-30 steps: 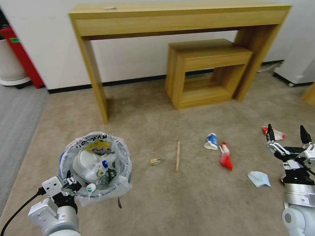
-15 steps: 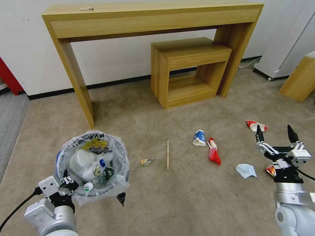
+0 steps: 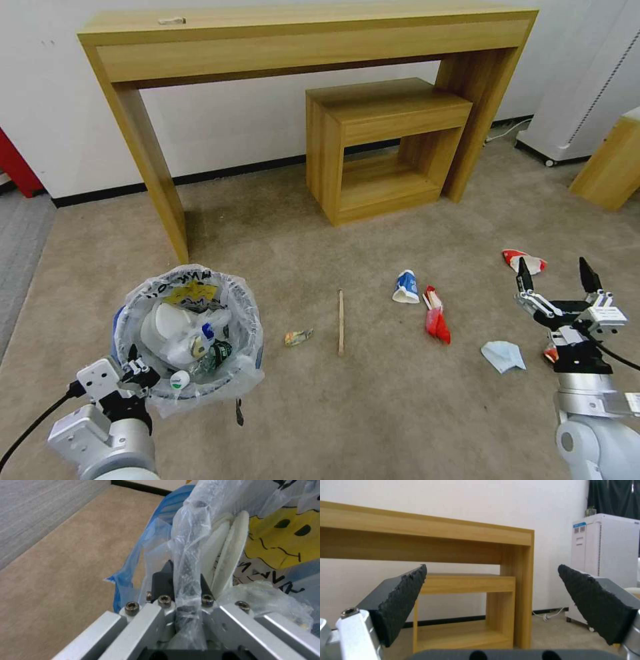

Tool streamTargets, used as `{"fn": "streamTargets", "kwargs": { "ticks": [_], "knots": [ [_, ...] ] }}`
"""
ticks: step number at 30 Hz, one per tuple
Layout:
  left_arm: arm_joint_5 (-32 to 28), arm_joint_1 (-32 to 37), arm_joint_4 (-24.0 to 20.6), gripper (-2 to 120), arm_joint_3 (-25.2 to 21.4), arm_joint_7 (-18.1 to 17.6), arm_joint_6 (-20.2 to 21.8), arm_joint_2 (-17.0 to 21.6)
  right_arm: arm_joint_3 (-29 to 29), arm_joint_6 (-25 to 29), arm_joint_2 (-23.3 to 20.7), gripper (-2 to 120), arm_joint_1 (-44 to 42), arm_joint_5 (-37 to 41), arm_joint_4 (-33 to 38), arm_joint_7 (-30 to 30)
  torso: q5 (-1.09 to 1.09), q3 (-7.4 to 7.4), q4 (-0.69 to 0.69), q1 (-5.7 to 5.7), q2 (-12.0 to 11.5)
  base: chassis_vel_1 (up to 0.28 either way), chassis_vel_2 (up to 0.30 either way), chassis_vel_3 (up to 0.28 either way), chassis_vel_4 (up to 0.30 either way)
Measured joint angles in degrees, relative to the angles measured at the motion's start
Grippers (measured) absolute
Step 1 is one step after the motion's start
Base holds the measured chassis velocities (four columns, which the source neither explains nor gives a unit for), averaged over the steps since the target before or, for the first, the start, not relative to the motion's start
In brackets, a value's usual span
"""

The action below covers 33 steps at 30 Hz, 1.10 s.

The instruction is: Pick up the trash bin and place the garbage on the floor into it.

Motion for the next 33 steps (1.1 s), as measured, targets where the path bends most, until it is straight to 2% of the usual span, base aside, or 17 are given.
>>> {"fn": "streamTargets", "kwargs": {
  "ticks": [11, 19, 22, 25, 26, 28, 33],
  "knots": [
    [0.13, -0.08, -0.21, 0, -0.29, 0.05, -0.07, -0.12, -2.17, 0.27, -0.67, 100, 0.34, -0.57, -1.09, 0.65, 0.0, 0.03, 0.0, 0.02, 0.0, -0.22, 0.221, 0.214, -0.212],
    [-0.72, 0.32, -0.4, 0, -0.51, -0.04, 0.48, -0.3, -7.46, -1.33, -3.16, 100, 1.21, -2.32, -3.47, 1.32, -0.01, -0.01, -0.01, 0.01, 0.0, 0.0, 0.003, 0.015, -0.002],
    [-0.7, 0.76, -0.41, 0, -0.71, -0.08, 0.5, -0.44, -10.46, -2.94, -4.56, 100, 1.98, -2.15, -4.3, 1.34, -0.01, -0.01, -0.01, 0.0, 0.0, 0.0, 0.0, 0.0, 0.0],
    [-0.51, 2.08, -0.98, 0, -1.46, -0.08, 0.53, -0.76, -17.54, -7.92, -7.71, 100, 4.63, -0.09, -6.01, 0.44, -0.01, 0.0, 0.0, 0.01, 0.0, 0.0, 0.0, 0.0, 0.0],
    [-0.51, 2.08, -0.98, 0, -1.46, -0.08, 0.53, -0.76, -17.54, -7.92, -7.71, 100, 4.63, -0.09, -6.01, 0.44, -0.01, 0.0, 0.0, 0.01, 0.0, 0.0, 0.0, 0.0, 0.0],
    [-0.38, 3.19, -1.56, 0, -2.11, -0.08, 0.53, -1.11, -20.98, -11.66, -10.06, 100, 7.17, 0.86, -8.02, -2.44, -0.01, 0.0, 0.0, 0.01, 0.0, 0.0, 0.0, 0.0, 0.0],
    [0.27, 4.49, -2.21, 0, -2.75, -0.07, 0.53, -1.67, -26.0, -16.17, -14.1, 100, 12.46, 0.53, -12.29, -7.52, 0.01, 0.0, 0.0, 0.01, 0.0, 0.0, 0.0, 0.0, 0.0]
  ]
}}
